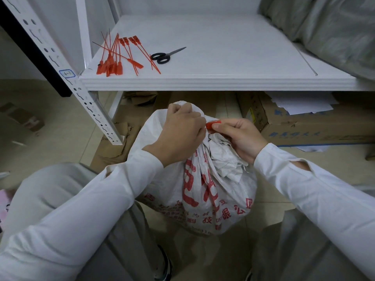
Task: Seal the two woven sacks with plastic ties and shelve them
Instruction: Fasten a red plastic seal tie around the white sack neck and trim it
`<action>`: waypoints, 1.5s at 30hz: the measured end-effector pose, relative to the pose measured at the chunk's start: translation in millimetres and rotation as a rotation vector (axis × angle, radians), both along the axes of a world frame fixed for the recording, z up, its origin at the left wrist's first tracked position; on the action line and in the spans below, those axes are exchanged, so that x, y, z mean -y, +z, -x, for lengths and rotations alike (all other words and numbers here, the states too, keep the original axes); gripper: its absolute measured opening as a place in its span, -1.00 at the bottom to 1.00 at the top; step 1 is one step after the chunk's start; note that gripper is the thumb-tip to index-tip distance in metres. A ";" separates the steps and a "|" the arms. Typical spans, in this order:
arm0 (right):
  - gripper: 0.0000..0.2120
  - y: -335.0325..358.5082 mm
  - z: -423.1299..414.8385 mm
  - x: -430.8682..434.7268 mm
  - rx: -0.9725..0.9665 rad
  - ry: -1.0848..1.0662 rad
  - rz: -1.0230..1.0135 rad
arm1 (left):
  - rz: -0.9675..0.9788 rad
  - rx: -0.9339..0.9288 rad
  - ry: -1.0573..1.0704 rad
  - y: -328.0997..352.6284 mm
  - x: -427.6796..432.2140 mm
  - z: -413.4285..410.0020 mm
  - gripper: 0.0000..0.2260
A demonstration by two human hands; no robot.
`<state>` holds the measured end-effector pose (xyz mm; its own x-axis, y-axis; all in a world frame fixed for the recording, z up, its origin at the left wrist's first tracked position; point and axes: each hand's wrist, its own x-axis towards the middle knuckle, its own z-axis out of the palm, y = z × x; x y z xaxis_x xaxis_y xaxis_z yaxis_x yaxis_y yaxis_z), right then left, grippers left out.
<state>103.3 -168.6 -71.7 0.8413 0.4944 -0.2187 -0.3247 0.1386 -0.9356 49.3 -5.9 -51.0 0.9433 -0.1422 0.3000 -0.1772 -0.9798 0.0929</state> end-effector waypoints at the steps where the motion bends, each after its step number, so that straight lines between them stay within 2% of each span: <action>1: -0.86 -0.6 0.0 -0.5 0.006 -0.020 0.010 | 0.007 0.008 -0.009 -0.3 0.0 0.0 -0.74; 6: -0.82 -5.5 -1.5 -4.7 -0.016 -0.134 0.041 | 0.022 0.048 -0.038 -3.5 -0.3 -0.5 -0.72; 20: -0.84 -7.9 -2.6 -3.2 -0.135 -0.098 -0.100 | 0.055 0.128 -0.039 -10.5 -1.9 -5.5 -0.72; 42: -0.82 -7.1 -0.1 -3.2 -0.033 -0.065 -0.072 | 0.024 0.181 -0.023 -15.2 -0.8 -10.3 -0.69; 45: -0.83 -6.1 0.9 -3.4 -0.073 -0.080 -0.094 | 0.042 0.185 -0.035 -15.6 -0.4 -9.3 -0.69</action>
